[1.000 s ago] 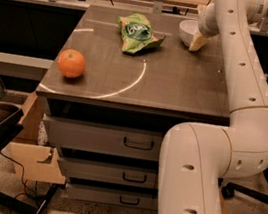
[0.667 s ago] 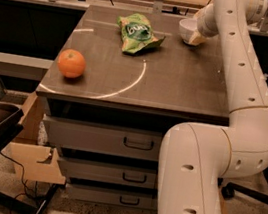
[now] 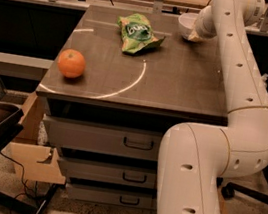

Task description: Move white bowl near orange

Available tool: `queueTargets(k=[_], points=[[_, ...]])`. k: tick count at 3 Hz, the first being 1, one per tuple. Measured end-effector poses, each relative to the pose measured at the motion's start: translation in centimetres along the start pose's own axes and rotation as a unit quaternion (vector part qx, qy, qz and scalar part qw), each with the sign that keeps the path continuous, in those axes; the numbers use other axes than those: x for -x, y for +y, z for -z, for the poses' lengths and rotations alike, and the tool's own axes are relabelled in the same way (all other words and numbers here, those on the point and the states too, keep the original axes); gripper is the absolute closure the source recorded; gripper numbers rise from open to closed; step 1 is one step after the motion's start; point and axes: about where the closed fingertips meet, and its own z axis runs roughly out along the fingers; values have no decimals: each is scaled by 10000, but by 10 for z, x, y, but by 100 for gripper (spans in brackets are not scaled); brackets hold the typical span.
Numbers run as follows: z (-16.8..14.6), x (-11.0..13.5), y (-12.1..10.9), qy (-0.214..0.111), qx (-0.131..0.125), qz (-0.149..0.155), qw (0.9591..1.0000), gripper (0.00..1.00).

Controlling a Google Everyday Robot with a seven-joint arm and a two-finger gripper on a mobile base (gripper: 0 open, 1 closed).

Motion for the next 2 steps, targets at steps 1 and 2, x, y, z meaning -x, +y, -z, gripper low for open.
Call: queueTargets(k=[1,2], points=[[-3,1,3,-6,26,3,10000,100],[-4,1,3,-6,27,3,10000,100]])
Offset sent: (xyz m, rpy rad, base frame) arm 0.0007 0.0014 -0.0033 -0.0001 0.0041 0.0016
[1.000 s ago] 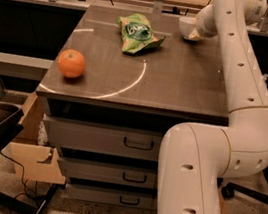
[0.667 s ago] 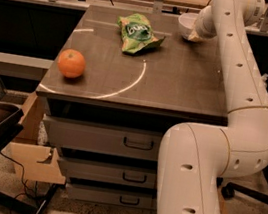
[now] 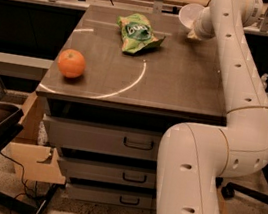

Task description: Move white bowl near orange

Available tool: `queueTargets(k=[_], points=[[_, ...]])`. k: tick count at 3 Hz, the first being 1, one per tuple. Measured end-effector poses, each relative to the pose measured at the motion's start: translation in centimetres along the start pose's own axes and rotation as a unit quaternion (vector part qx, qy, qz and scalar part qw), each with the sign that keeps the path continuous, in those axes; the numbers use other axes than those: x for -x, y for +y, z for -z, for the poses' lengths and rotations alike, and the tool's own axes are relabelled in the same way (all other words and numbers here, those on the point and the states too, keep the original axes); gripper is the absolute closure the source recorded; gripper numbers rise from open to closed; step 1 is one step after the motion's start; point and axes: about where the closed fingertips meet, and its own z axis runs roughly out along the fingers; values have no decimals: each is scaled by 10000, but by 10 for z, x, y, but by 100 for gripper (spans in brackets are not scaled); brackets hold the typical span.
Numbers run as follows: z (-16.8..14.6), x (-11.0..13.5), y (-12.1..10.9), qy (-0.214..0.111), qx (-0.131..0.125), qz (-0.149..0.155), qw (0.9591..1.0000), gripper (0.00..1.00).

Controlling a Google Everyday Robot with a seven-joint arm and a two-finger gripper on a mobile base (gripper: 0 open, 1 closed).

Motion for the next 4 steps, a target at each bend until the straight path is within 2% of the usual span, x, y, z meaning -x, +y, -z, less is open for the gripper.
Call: queueTargets(k=[1,2,3,4], points=[[10,1,11,-46,286,142,9995,100],[47,0,17,74,710,403,9966,100],[98,-8,12,221,965,526,9937,100],[163,-8,5,278,1176,494,9914,100]])
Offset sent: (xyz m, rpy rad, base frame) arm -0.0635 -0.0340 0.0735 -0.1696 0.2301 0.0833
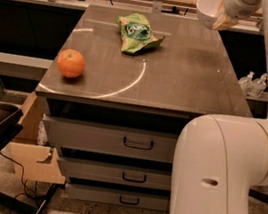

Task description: Move white bowl near orange

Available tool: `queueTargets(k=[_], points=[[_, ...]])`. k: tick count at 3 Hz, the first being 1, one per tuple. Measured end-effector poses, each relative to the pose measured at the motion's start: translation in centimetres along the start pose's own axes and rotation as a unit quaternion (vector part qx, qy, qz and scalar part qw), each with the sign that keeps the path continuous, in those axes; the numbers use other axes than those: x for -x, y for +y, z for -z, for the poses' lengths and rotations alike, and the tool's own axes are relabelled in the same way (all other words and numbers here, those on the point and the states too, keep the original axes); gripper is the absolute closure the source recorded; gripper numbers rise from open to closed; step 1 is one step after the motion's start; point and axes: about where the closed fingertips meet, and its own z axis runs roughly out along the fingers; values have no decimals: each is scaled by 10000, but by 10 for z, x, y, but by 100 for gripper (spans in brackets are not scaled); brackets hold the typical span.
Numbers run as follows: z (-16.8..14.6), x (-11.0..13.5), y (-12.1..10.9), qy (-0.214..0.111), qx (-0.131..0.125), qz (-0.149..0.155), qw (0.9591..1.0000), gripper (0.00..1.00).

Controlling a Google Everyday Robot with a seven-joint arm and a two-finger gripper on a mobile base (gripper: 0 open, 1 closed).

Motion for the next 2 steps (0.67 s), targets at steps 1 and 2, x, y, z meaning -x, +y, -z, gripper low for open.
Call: queueTargets(k=[1,2], points=[[35,11,9,-139,185,-74,9997,100],[62,33,6,-270,220,-148,9993,100]])
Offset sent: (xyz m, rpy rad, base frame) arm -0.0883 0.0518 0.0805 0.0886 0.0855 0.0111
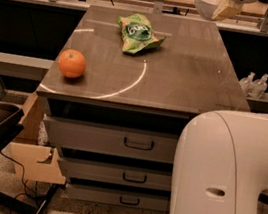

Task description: Move white bowl near orange

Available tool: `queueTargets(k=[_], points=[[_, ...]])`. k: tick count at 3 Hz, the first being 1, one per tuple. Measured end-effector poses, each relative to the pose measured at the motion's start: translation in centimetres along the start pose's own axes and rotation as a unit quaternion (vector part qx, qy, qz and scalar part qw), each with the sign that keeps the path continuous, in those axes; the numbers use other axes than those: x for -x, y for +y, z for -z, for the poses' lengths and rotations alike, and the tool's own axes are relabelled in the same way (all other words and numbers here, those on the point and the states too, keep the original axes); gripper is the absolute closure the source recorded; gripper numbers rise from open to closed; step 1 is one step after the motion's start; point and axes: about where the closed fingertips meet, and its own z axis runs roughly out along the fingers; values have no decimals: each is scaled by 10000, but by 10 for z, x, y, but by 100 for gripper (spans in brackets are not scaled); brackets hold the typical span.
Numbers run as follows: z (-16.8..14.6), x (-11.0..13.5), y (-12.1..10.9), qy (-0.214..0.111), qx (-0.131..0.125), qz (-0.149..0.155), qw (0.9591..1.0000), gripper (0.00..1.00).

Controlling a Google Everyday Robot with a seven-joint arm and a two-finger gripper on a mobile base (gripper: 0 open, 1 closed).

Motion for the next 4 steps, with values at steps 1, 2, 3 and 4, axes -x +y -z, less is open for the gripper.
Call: queueTargets(k=[1,2,3,4], points=[[29,25,-9,-2,-99,-59,9999,100],[55,58,-17,157,-156,-106,9997,100],[54,58,-18,155,-161,-105,9997,100],[63,54,-5,70,-32,-39,10000,100]])
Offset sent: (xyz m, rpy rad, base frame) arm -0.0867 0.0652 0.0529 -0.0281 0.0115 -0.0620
